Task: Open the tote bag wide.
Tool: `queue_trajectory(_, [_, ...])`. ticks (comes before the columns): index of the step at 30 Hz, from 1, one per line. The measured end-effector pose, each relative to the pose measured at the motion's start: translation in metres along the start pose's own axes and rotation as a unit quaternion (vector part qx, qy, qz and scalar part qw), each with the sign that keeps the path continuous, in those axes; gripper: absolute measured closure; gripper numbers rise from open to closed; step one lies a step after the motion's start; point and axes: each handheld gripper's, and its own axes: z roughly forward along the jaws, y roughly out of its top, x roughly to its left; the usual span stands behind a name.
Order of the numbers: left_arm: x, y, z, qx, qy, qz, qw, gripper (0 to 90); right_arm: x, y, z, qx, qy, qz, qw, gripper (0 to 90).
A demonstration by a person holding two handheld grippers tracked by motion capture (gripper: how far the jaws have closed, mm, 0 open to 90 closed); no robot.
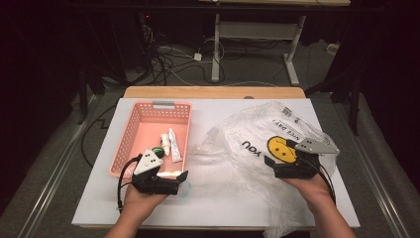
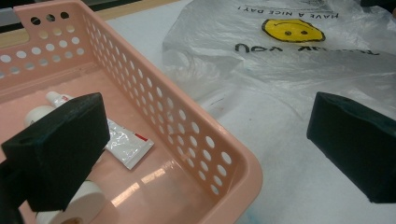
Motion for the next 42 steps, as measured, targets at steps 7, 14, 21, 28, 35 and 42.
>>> queue_trajectory(7, [0.0, -0.002, -0.003, 0.0, -0.002, -0.007, 1.0, 0.0, 0.012, 0.006, 0.014, 0.01, 0.021, -0.01, 0.9997, 0.0])
queue_trajectory(14, [-0.003, -0.005, -0.005, 0.002, -0.006, -0.005, 1.0, 0.0, 0.018, 0.006, 0.023, 0.016, 0.035, -0.02, 0.9991, 2.3])
queue_trajectory(21, [-0.006, -0.005, -0.009, -0.001, -0.007, 0.001, 1.0, 0.0, 0.022, 0.003, 0.033, 0.036, 0.055, -0.025, 0.9975, 9.7])
queue_trajectory(28, [-0.005, -0.009, -0.013, -0.005, -0.014, -0.006, 0.9999, 0.0, 0.023, 0.003, 0.037, 0.059, 0.081, -0.029, 0.9946, 23.1])
queue_trajectory(35, [-0.004, -0.008, -0.013, -0.003, -0.016, -0.004, 0.9999, 0.0, 0.028, 0.001, 0.037, 0.081, 0.092, -0.047, 0.9914, 38.6])
queue_trajectory(42, [-0.005, -0.008, -0.01, 0.002, -0.008, 0.001, 1.0, 0.0, 0.034, -0.005, 0.035, 0.104, 0.092, -0.061, 0.9885, 33.5])
